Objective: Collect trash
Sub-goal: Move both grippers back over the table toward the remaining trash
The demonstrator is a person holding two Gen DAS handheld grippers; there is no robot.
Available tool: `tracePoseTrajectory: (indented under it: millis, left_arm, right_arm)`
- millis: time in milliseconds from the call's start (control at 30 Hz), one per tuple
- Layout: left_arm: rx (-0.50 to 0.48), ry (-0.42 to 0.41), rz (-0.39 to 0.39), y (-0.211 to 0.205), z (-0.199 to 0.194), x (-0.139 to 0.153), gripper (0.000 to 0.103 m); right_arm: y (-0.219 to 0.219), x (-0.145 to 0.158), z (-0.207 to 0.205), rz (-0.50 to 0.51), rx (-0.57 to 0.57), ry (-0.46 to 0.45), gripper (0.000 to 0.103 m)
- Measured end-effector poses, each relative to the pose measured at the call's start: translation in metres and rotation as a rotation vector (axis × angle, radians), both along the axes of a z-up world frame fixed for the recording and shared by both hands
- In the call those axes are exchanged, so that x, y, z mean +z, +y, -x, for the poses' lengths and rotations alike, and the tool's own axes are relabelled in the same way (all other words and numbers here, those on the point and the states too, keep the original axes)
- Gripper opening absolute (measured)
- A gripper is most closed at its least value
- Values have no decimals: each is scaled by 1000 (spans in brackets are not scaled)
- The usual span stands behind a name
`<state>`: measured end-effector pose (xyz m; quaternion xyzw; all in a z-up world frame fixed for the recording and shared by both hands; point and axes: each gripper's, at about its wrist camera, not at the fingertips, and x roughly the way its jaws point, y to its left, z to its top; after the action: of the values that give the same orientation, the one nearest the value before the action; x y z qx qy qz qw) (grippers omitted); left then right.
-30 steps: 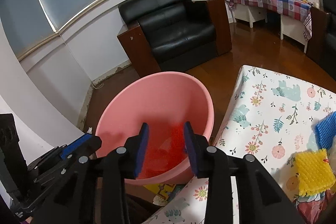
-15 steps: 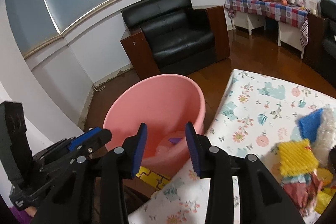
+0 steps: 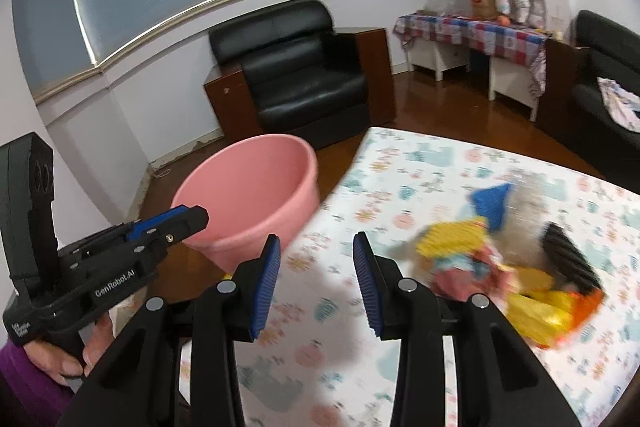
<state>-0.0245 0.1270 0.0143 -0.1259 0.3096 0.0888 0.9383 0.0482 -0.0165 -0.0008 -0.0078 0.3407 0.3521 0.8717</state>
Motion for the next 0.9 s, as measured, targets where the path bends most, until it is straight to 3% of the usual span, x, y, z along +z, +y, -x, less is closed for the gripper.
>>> tracePoseTrajectory:
  millis: [600,900]
  left_arm:
    - [-251,53,-26,-81,-43,1,27]
    - [-363,88,-90,-129,-86,2,27]
  right_arm:
    - [-139,0,-21,-43,-274,0,37]
    - [-165,-9,-40,-63,-320,25,37]
